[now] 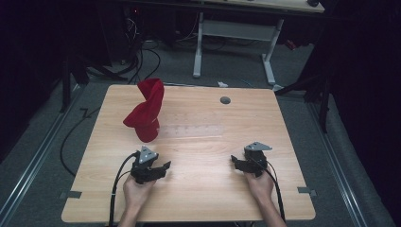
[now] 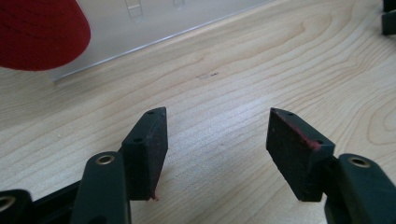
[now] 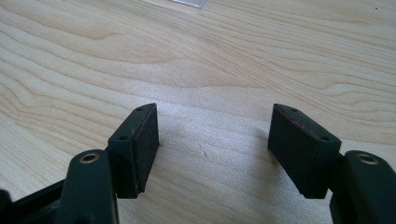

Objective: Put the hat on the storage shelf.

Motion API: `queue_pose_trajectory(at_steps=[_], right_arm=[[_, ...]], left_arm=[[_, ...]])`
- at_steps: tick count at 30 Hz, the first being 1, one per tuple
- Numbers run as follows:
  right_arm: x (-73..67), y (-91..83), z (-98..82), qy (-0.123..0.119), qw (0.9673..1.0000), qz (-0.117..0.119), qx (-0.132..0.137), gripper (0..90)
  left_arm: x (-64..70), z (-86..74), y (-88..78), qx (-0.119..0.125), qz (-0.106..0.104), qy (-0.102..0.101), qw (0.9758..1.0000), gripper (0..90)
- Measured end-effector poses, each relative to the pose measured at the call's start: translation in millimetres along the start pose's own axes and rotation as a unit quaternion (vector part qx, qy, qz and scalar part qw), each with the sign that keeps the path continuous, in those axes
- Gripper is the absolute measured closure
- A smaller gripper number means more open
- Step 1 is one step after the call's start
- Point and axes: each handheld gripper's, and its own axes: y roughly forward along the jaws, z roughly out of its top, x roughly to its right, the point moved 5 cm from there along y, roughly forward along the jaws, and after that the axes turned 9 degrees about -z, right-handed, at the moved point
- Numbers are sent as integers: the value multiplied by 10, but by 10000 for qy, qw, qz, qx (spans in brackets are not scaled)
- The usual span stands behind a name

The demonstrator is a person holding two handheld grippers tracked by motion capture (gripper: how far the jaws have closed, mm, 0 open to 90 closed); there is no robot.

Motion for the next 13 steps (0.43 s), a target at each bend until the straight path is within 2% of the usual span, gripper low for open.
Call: queue_pose_trajectory(at_steps=[7,13], right_arm=[[0,0,0,-1,10000,1,0,338],[0,0,0,-2,10000,1,-1,338]], left_arm=[[-41,-156,94,-277,268,316,9988,372],[-30,-169,102,-350,211,317,9987,298]])
